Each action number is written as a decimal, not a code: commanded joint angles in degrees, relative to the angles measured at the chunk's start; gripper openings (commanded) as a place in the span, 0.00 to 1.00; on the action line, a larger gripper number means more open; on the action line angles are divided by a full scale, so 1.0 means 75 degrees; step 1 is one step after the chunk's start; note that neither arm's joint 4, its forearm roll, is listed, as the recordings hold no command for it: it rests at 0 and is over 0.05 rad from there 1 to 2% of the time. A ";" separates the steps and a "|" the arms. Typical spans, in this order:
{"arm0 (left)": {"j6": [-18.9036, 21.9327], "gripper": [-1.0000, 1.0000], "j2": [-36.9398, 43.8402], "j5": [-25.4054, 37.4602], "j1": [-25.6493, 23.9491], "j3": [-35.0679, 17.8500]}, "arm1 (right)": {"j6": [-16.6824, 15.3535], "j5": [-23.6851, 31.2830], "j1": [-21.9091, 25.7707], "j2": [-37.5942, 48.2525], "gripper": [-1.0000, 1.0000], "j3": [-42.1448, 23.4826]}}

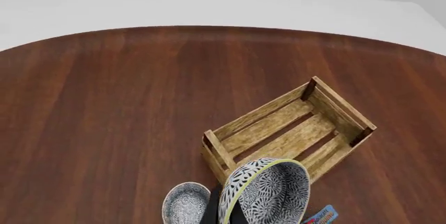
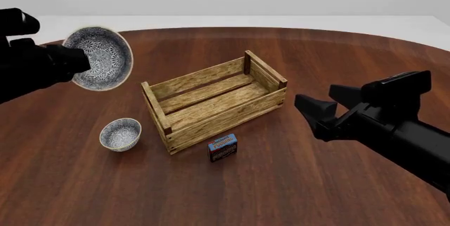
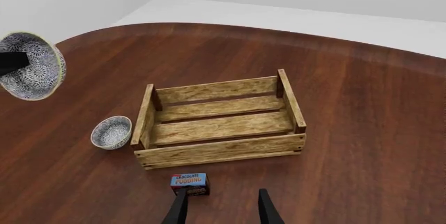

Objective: Stack the right bowl on the left bowl and place them in the tray.

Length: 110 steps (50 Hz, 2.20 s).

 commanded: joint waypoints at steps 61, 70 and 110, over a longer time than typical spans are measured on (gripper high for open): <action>-0.0851 0.00 0.2108 -0.1588 0.0601 0.1757 | 0.0010 0.0075 0.0010 -0.0029 1.00 -0.0053; -0.0998 0.00 0.2722 -0.2010 0.0681 0.1831 | 0.0010 0.0075 0.0010 -0.0030 1.00 -0.0053; -0.1213 0.00 0.4351 -0.3115 0.0860 0.2077 | 0.0008 0.0075 0.0008 -0.0031 1.00 -0.0053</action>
